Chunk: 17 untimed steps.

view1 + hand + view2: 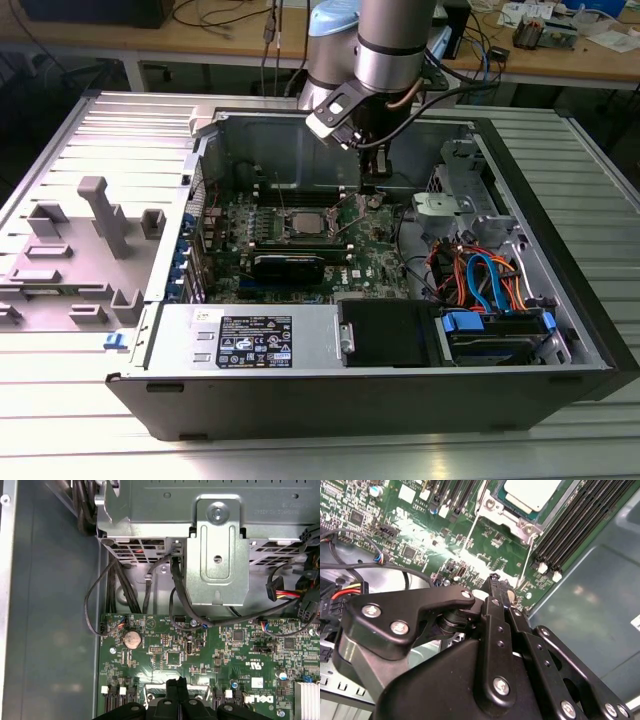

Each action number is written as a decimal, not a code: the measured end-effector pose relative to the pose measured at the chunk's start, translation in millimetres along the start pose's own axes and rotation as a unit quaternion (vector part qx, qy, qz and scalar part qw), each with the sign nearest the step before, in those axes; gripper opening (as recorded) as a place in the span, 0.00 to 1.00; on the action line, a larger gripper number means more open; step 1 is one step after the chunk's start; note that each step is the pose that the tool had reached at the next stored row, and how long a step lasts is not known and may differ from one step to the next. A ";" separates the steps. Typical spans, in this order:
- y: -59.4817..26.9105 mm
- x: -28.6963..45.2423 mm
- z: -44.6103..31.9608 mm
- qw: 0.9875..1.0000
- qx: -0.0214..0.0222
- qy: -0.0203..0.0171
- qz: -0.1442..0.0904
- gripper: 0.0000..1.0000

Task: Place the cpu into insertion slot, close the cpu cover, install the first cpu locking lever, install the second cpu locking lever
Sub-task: 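Close the cpu cover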

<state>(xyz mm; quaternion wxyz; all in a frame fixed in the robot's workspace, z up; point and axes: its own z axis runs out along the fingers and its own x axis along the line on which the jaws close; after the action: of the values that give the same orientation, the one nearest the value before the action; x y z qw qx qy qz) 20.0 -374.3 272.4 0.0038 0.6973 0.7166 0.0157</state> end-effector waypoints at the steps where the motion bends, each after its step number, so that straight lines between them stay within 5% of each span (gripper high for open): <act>1: 1.9 -0.1 0.1 1.000 0.000 0.000 0.000 0.11; 7: 13.3 -0.4 2.5 1.000 0.000 -0.001 0.000 0.11; 17: 17.0 -0.6 10.0 1.000 0.000 -0.001 0.000 0.11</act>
<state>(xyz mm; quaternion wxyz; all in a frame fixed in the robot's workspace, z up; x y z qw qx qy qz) 37.3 -374.3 262.9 0.0044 0.6973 0.7166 0.0151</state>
